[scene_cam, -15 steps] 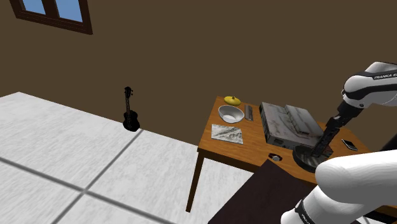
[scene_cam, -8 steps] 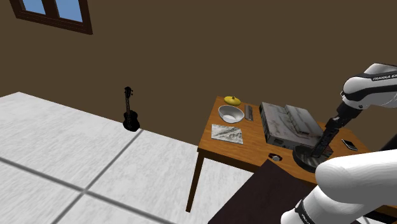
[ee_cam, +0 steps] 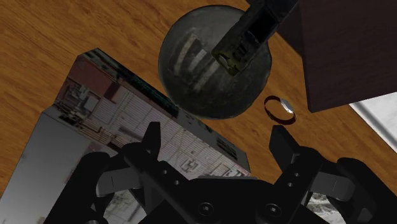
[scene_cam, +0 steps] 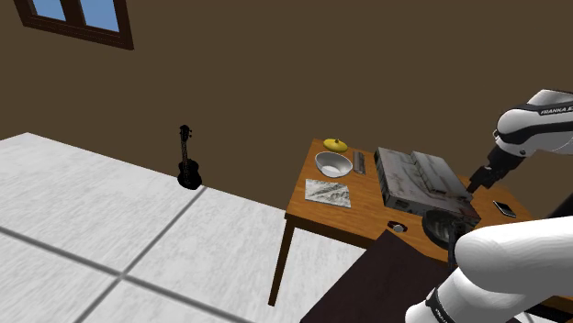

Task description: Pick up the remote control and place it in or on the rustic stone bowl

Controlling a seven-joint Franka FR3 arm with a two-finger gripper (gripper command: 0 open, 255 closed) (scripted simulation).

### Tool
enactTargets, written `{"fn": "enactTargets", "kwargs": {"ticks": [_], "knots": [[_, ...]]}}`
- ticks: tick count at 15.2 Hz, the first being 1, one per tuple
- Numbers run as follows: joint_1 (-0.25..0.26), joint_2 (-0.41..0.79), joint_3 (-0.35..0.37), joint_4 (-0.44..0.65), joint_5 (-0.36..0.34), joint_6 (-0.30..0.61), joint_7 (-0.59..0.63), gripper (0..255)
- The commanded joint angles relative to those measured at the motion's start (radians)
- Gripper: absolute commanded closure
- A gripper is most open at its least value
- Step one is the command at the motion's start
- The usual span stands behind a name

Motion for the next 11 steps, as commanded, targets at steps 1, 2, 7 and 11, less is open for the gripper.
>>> {"fn": "enactTargets", "kwargs": {"ticks": [1,2,7,11], "knots": [[-0.005,-0.030,0.032,0.032,0.010,-0.064,0.003,0],[-0.009,-0.048,0.050,0.052,0.017,-0.103,0.003,0],[-0.012,-0.060,0.064,0.069,0.022,-0.133,0.003,0],[-0.012,-0.060,0.064,0.069,0.022,-0.133,0.003,0]]}}
